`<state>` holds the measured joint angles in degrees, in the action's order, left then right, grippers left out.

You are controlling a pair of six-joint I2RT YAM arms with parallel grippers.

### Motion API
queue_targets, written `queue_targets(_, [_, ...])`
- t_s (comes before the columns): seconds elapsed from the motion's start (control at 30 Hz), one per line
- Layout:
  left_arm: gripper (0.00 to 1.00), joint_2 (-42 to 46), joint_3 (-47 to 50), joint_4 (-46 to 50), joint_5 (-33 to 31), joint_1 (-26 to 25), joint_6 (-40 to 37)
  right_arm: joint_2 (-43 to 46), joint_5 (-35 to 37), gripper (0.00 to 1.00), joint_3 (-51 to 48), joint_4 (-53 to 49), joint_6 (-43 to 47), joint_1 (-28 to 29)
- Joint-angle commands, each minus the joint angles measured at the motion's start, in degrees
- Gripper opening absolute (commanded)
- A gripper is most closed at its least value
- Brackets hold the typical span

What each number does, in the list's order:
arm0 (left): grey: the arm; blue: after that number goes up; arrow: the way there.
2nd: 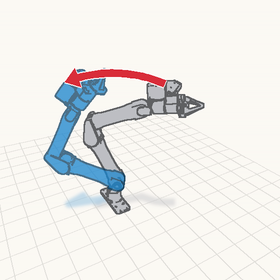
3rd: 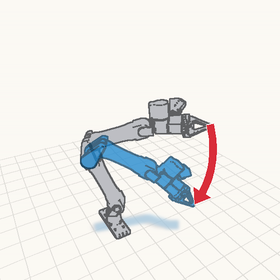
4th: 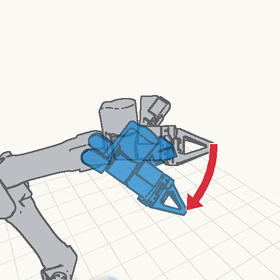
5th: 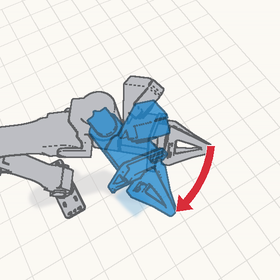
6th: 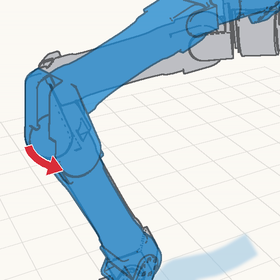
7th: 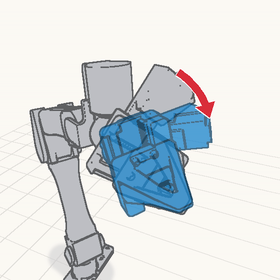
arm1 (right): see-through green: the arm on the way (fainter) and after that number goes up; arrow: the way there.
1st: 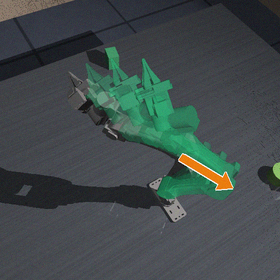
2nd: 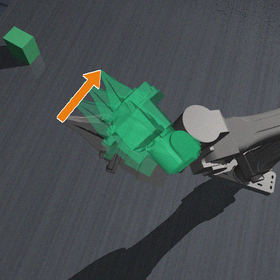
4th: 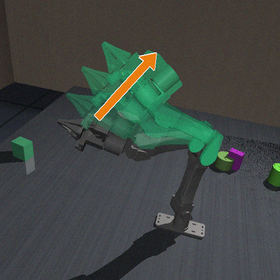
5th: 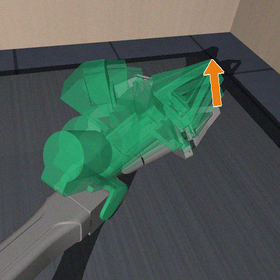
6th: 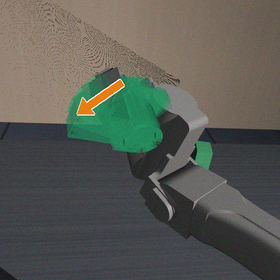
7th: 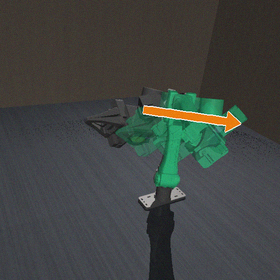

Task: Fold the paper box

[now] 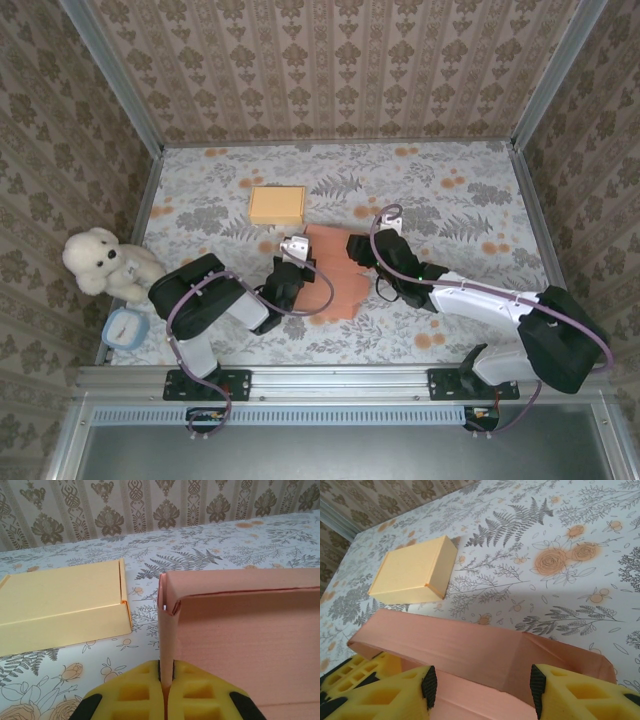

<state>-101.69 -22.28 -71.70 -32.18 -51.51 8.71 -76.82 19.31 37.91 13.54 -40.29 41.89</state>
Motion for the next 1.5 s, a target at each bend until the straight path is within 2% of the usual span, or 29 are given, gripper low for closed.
queue_targets(0.0, [0.0,-0.4,-1.2,-2.5,-2.0,-0.9,-0.4,-1.6,0.8,0.55,-0.8,1.0,0.1,-0.3])
queue_targets(0.2, [0.0,-0.4,-1.6,-2.6,-4.4,-1.8,-1.0,-3.9,-1.5,0.56,-0.7,2.5,-1.1,-0.2])
queue_targets(0.43, [0.0,-1.8,-2.8,-2.6,-4.0,-3.0,-1.8,-4.3,-13.7,0.56,-2.3,13.6,-4.2,-0.2])
queue_targets(0.53, [0.0,-2.5,-3.2,-2.6,-3.9,-3.4,-1.8,-3.7,-15.5,0.55,-3.7,18.5,-4.9,-0.2])
queue_targets(0.67, [0.0,-3.0,-3.0,-2.5,-4.8,-3.5,-0.7,-1.4,-12.2,0.55,-5.0,17.6,-2.1,-0.2])
queue_targets(0.87, [0.0,-2.0,-1.0,-2.1,-5.2,-2.0,3.0,1.4,-3.8,0.55,-5.3,5.1,3.6,-0.1])
queue_targets(1.07, [0.0,-1.8,-0.3,-2.1,-4.8,-1.8,3.9,1.8,2.1,0.56,-7.1,0.0,7.2,-0.2])
queue_targets(1.47, [0.0,-0.4,0.4,-1.9,-4.5,-1.8,4.5,-6.9,2.4,0.58,-4.4,-2.0,7.3,-1.1])
